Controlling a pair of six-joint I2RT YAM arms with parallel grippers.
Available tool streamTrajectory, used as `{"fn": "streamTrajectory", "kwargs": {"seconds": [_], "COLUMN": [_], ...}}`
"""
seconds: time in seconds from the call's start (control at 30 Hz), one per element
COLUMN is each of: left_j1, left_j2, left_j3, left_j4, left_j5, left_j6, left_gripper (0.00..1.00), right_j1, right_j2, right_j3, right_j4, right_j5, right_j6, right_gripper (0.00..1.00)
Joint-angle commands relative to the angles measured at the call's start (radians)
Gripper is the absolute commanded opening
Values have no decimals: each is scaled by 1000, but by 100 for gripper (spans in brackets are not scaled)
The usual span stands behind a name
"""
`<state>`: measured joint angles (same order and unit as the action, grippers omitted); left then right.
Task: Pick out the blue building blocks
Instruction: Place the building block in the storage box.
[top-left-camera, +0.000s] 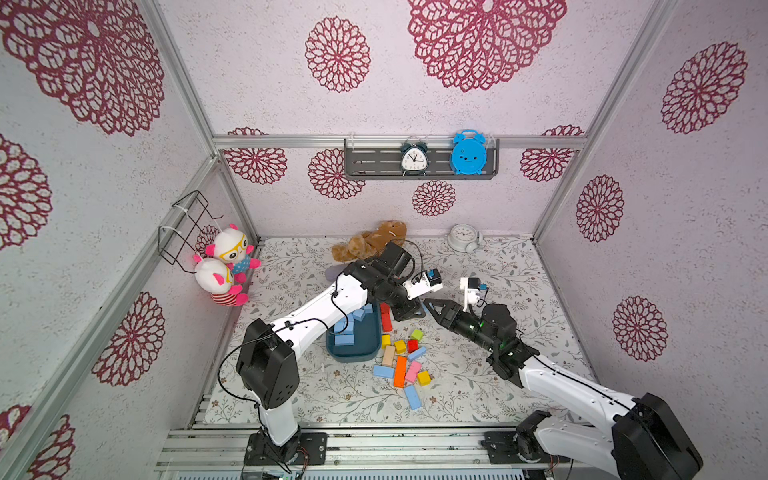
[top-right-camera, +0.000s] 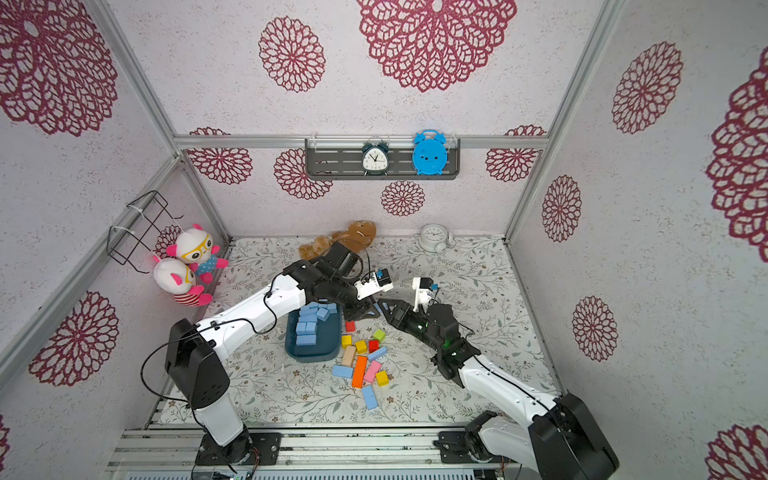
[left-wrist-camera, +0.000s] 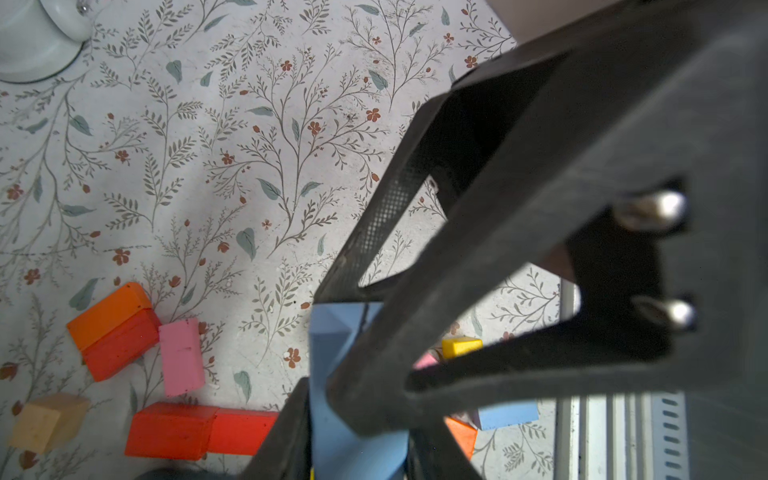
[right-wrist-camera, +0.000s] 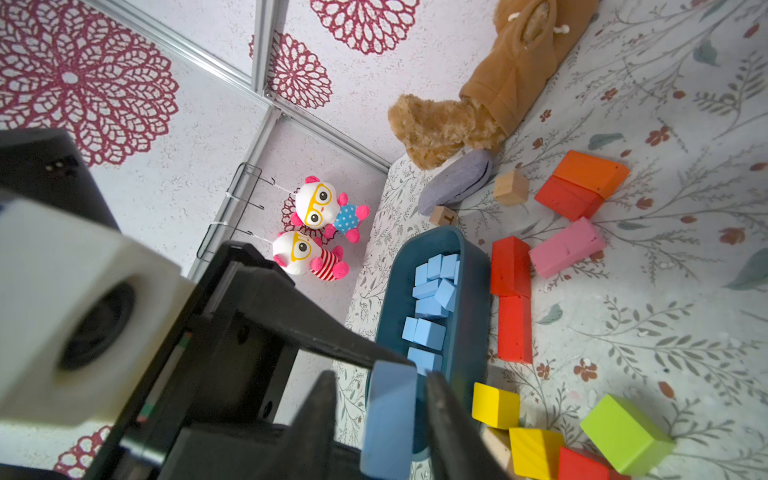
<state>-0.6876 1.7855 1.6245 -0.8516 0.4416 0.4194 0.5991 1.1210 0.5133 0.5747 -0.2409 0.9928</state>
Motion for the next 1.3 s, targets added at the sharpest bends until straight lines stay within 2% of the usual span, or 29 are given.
{"fn": "streamTrajectory", "kwargs": {"seconds": [0.0, 0.2, 0.3, 0.37, 0.43, 0.53, 0.77, 1.1, 1.27], "left_j1": [99, 338, 395, 397, 394, 379, 299, 281, 281], "left_j2": [6, -33, -42, -35, -16, 32, 116, 213, 195], "left_j3": [22, -81, -175, -231, -259, -252, -237, -200, -165], "left_j4": [-115, -279, -275, -234, -201, -165, -97, -63, -100], "left_j5": [38, 15, -90, -156, -160, -129, -182, -188, -162], "left_j6": [85, 316, 446, 484, 496, 482, 493, 488, 451], "left_gripper": [31, 30, 30, 31, 33, 34, 37, 41, 50], "right_j1": [-10, -18, -18, -18, -18, -18, -18, -18, -18], "right_j2": [-47, -90, -77, -60, -40, -16, 2, 1, -13], "right_j3": [10, -26, -40, -44, -43, -42, -41, -39, -52], "right_j4": [-60, -167, -163, -154, -141, -117, -96, -96, -97], "right_j5": [85, 157, 153, 149, 143, 134, 124, 126, 130], "right_j6": [-30, -63, -67, -70, -72, -71, -64, -64, -63], "right_gripper": [53, 55, 55, 55, 55, 55, 55, 55, 55]}}
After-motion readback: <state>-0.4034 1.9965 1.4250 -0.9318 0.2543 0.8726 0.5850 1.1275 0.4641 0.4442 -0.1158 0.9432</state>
